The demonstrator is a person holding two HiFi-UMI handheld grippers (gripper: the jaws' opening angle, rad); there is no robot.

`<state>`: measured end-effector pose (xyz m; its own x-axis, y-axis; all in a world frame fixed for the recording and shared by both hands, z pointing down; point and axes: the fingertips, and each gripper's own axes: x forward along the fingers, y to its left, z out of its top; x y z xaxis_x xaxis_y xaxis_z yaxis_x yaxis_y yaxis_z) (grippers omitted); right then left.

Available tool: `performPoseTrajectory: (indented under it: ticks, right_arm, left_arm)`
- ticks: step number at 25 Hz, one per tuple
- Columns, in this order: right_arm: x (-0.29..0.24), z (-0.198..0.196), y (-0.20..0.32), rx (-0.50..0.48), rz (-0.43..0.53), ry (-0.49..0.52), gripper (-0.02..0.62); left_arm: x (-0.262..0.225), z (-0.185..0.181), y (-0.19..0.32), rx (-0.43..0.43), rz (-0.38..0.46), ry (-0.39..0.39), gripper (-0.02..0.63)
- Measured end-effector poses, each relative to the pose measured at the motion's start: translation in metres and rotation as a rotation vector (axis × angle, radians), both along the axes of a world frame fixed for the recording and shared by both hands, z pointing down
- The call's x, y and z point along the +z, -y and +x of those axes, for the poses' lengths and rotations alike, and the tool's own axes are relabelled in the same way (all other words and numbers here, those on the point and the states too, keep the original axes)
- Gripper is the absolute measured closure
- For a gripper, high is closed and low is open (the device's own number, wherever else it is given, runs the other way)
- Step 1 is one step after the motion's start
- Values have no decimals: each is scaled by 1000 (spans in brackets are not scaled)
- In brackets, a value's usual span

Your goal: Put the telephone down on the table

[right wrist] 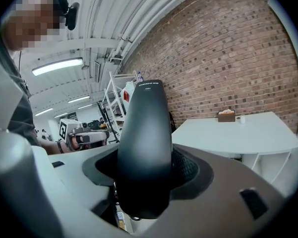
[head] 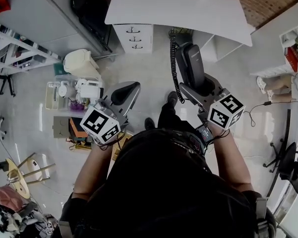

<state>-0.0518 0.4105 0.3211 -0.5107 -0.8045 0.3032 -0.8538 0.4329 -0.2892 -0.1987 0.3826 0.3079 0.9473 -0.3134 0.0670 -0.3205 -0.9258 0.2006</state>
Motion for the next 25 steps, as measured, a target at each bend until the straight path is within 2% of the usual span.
performPoseTrajectory:
  ticks: [11, 25]
  right_arm:
    - [7, 39, 81, -55, -27, 22, 319]
    - [0, 153, 184, -134, -32, 36, 319]
  left_arm:
    - [4, 33, 75, -70, -25, 15, 598]
    - [-8, 149, 172, -149, -6, 27, 598]
